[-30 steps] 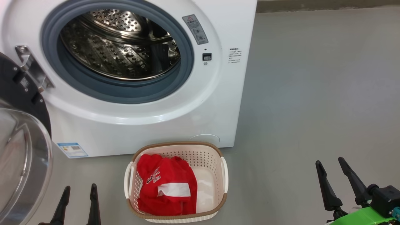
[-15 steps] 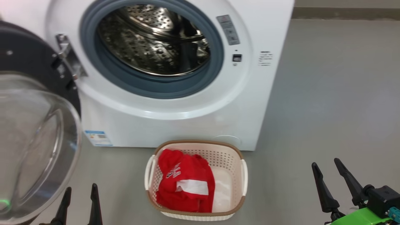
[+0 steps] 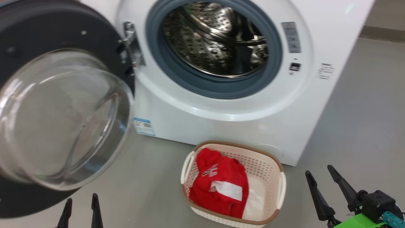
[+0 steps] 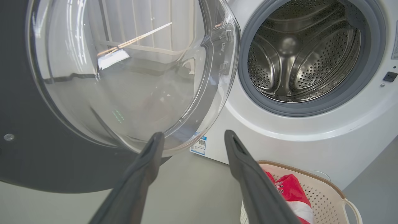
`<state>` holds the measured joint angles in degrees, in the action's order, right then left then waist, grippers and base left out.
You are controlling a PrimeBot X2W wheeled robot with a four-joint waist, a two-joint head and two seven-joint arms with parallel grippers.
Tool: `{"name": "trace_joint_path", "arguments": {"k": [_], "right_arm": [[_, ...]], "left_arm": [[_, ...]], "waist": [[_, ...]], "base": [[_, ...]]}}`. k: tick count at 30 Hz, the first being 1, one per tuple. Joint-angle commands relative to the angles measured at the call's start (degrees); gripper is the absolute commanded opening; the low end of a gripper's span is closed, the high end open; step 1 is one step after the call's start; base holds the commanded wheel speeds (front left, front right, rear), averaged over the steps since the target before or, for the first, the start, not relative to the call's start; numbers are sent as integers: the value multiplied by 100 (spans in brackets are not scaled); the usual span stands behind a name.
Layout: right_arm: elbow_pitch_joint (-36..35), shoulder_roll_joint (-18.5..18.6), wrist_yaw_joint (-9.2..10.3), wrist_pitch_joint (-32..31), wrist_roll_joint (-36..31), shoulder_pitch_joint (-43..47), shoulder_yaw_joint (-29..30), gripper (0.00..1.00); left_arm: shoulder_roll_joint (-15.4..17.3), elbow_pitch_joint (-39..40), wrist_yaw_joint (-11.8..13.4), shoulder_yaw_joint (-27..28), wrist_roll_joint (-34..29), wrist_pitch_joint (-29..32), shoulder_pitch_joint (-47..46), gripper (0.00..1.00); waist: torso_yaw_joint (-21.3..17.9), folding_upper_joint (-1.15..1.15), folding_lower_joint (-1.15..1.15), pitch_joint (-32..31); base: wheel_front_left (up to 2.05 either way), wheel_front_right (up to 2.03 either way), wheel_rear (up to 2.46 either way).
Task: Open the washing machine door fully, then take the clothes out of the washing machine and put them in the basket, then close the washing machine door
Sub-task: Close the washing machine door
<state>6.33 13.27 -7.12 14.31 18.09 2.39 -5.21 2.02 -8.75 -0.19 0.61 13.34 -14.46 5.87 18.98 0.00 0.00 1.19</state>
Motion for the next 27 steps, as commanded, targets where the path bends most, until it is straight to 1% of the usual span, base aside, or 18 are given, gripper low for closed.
{"name": "trace_joint_path", "arguments": {"k": [1, 10, 16, 21, 27], "right_arm": [[-113, 132, -36, 69, 55, -94, -163, 100], [-77, 179, -36, 69, 75, -218, -400, 100], [3, 253, -36, 69, 114, -484, -718, 100], [109, 327, -36, 69, 177, -715, -966, 100], [199, 372, -36, 69, 231, -914, -1147, 100]], "left_arm": [[86, 113, 46, 188, 33, -54, -75, 100], [86, 131, 85, 232, 125, -54, -31, 100], [86, 270, 181, 349, 251, -54, 75, 100], [86, 440, 311, 408, 362, -54, 201, 100], [86, 592, 405, 418, 442, -54, 300, 100]], "waist": [[389, 0, 0, -36], [978, 0, 0, -26], [1073, 0, 0, 70], [1122, 0, 0, 127], [1153, 0, 0, 170]], "base": [[0, 0, 0], [0, 0, 0], [0, 0, 0], [0, 0, 0], [0, 0, 0]]}}
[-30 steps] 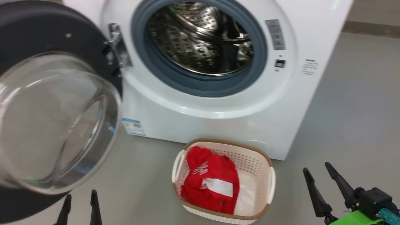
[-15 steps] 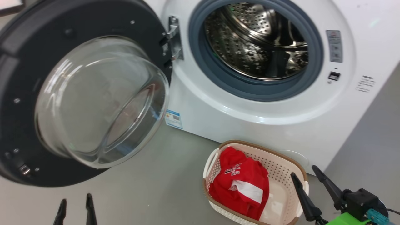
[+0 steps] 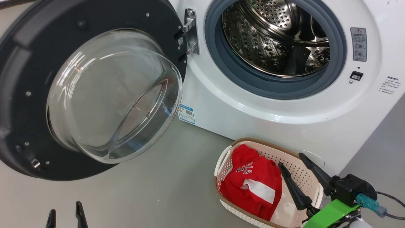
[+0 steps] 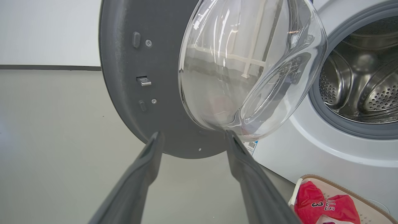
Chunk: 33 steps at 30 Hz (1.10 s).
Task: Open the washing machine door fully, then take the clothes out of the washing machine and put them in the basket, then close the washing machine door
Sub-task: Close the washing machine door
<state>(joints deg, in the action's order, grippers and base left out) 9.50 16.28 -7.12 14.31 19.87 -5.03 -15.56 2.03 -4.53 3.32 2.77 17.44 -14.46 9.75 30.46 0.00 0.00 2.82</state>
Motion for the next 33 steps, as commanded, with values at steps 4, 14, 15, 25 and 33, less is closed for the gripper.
{"name": "trace_joint_path", "arguments": {"k": [4, 14, 15, 25, 33], "right_arm": [[-75, 84, -36, 69, 80, -269, -183, 100], [-53, 89, -36, 69, 114, -300, -204, 100], [-56, 88, -36, 69, 114, -296, -195, 100], [-107, 85, -36, 69, 69, -248, -112, 100], [-164, 67, -36, 69, 25, -177, 32, 100]], "left_arm": [[85, 216, 94, 205, 59, -54, -63, 100], [85, 374, 119, 203, 107, -54, -98, 100], [85, 423, 97, 216, 139, -54, -121, 58], [207, 1690, -380, 1104, 7, -54, -966, 0], [935, 1559, -807, 2019, 707, -45, -2416, 0]], "waist": [[16, 0, 0, 27], [17, 0, 0, 30], [16, 0, 0, 31], [15, 0, 0, 82], [-1, 0, 0, 138]], "base": [[0, 0, 0], [0, 0, 0], [0, 0, 0], [0, 0, 0], [0, 0, 0]]}}
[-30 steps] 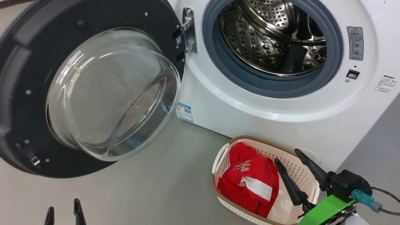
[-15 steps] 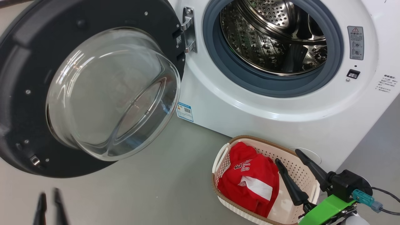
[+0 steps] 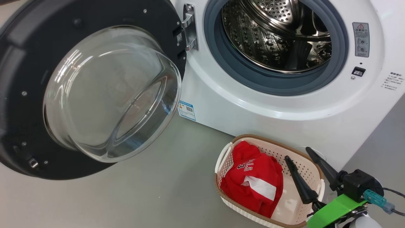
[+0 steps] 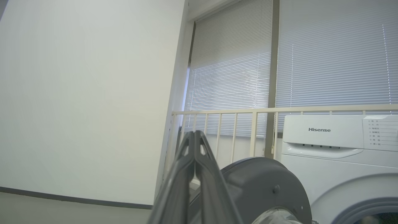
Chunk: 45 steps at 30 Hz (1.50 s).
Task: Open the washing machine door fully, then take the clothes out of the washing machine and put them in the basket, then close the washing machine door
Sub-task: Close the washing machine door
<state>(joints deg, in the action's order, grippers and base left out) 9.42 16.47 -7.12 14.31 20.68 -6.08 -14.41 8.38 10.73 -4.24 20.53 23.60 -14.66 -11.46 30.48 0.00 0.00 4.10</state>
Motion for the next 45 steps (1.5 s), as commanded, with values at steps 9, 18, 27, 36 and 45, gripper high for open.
{"name": "trace_joint_path", "arguments": {"k": [9, 18, 27, 36, 45], "right_arm": [[-240, 31, -36, 69, -140, 15, 55, 100], [-275, 32, -36, 69, -177, 50, 103, 100], [-275, 53, -36, 69, -186, 83, 121, 100], [-320, 61, -36, 69, -215, 167, 176, 100], [-383, 104, -36, 69, -246, 194, 289, 100]], "left_arm": [[1239, -2026, -181, 846, 1725, 1012, -1975, 0], [2074, -4350, -148, 810, 2811, 2981, -3271, 0], [2507, -5682, 48, 435, 3198, 4963, -3774, 0], [2415, -5717, -164, 214, 3506, 5953, -3704, 0], [2334, -5353, -235, 128, 3827, 6752, -3432, 0]], "waist": [[-11, 0, 0, 75], [-7, 0, 0, 138], [6, 0, 0, 148], [8, 0, 0, 170], [26, 0, 0, 234]], "base": [[0, 0, 0], [0, 0, 0], [0, 0, 0], [0, 0, 0], [0, 0, 0]]}}
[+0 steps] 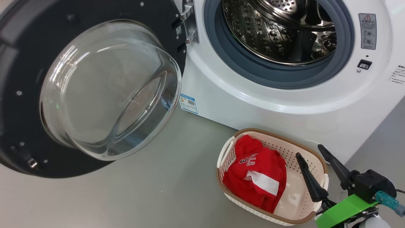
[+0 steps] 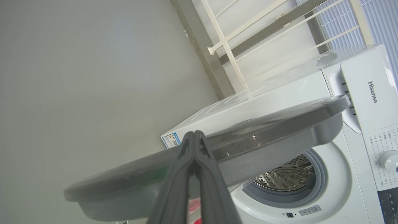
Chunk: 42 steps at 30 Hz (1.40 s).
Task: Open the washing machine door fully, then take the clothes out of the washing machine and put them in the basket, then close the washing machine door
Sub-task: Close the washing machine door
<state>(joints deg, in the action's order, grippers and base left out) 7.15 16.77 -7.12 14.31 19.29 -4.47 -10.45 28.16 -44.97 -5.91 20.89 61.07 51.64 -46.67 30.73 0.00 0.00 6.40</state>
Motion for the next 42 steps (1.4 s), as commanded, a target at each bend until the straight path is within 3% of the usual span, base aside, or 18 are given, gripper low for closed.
{"name": "trace_joint_path", "arguments": {"k": [1, 16, 29, 42], "right_arm": [[-158, 73, -36, 69, -108, 32, -103, 100], [-160, 47, -36, 69, -113, 18, -71, 100], [-184, -20, -36, 69, -122, 84, 8, 100], [-264, -75, -36, 69, -130, 173, 128, 100]], "left_arm": [[355, 254, -73, 86, 121, 222, 125, 0], [252, 1106, -139, -59, 775, 1460, 537, 0], [88, 2496, -157, -348, 1664, 2589, 1032, 0], [-193, 3830, -158, -957, 2250, 3180, 1372, 0]], "waist": [[2, 0, 0, 4], [-6, 0, 0, -41], [-42, 0, 0, -147], [-299, 0, 0, -242]], "base": [[0, 0, 0], [0, 0, 0], [0, 0, 0], [0, 0, 0]]}}
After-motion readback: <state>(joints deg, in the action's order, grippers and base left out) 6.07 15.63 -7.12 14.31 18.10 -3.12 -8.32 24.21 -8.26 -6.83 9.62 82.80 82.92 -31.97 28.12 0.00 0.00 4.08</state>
